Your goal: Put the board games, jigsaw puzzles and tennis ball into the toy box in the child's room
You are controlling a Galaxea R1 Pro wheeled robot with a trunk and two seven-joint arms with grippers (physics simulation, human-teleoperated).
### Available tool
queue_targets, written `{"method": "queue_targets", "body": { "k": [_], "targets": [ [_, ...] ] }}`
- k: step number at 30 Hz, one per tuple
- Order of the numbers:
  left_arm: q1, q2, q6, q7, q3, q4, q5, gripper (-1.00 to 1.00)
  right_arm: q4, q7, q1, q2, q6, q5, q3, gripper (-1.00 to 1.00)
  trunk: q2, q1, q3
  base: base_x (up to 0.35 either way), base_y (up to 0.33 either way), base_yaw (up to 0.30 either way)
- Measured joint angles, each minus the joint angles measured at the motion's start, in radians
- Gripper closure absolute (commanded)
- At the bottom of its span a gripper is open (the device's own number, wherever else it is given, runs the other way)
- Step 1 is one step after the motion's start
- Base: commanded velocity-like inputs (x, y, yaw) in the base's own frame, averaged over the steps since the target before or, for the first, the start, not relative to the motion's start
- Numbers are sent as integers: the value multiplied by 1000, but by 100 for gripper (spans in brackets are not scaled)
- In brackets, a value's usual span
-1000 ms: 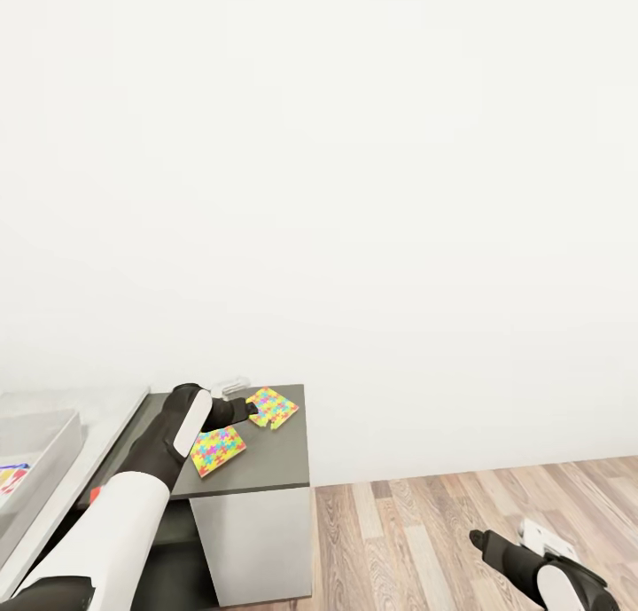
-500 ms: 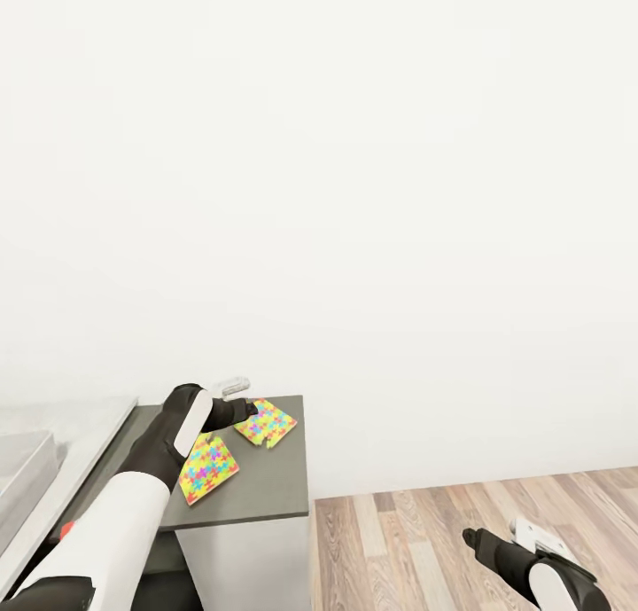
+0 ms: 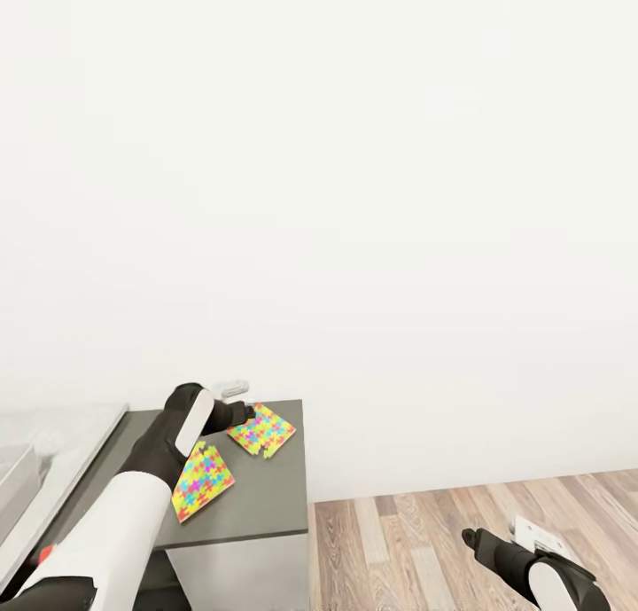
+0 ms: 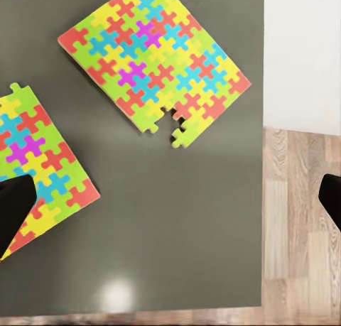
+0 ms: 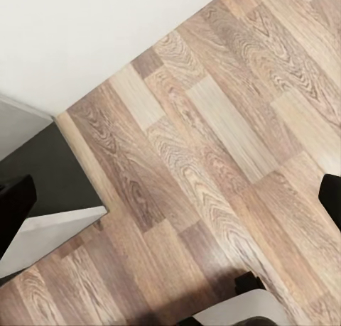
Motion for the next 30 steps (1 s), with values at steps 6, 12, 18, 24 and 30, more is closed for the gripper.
{"method": "queue_targets", "body": {
  "k": [6,12,18,24,30],
  "targets": [
    [-55,1,76,4,3,0,0,-100,1,0,0,0,0,0,0,-100,0,0,-10,2,0,0],
    [-80,0,85,11,4,5,2,-100,3,0,0,-1,1,-1,0,-100,0,0,-20,0,0,0],
    [-85,-1,82,22,3,5,2,-100,6,0,0,-2,1,-1,0,-100,0,0,-30,0,0,0],
    [-86,-1,79,21,-2,6,-2,-100,9,0,-1,-2,1,-2,0,-100,0,0,-39,5,0,0],
    [-86,-1,67,21,-3,7,-3,-100,9,0,0,-3,1,-2,0,-100,0,0,-49,167,0,0]
  ]
}}
